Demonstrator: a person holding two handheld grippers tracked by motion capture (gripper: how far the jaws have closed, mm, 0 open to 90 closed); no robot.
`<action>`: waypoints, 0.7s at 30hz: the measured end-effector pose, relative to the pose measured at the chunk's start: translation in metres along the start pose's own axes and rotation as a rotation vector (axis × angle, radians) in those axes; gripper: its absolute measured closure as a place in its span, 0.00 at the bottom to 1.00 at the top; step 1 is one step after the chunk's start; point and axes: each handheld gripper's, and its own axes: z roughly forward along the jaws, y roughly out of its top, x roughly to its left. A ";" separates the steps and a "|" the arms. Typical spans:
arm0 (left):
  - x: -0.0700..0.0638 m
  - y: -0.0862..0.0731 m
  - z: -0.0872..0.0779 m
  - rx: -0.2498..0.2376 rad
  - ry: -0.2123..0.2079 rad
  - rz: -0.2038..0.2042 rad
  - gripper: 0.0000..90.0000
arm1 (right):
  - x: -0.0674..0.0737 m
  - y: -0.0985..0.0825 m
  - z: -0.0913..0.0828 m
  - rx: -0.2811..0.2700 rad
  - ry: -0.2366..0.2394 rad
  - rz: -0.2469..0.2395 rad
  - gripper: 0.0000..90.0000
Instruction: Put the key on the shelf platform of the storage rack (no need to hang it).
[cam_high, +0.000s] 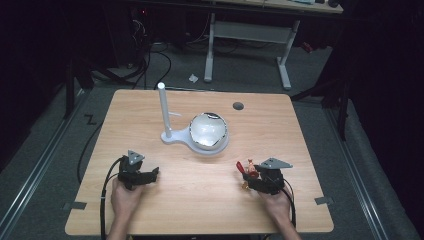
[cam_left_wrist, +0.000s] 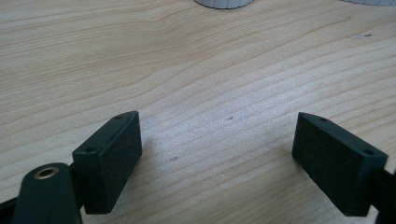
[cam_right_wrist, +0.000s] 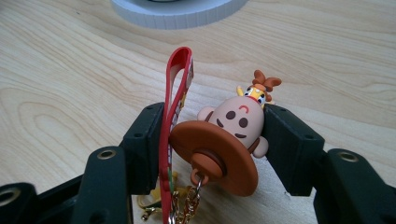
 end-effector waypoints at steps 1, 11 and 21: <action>0.000 0.000 0.000 0.000 0.000 0.000 0.18 | 0.000 0.001 -0.001 -0.001 0.003 0.000 0.47; 0.000 0.000 0.000 0.000 0.000 -0.001 0.18 | -0.005 0.016 -0.012 -0.009 0.029 -0.003 0.47; 0.000 0.000 0.000 0.000 0.000 0.000 0.18 | -0.007 0.032 -0.026 -0.037 0.058 -0.002 0.47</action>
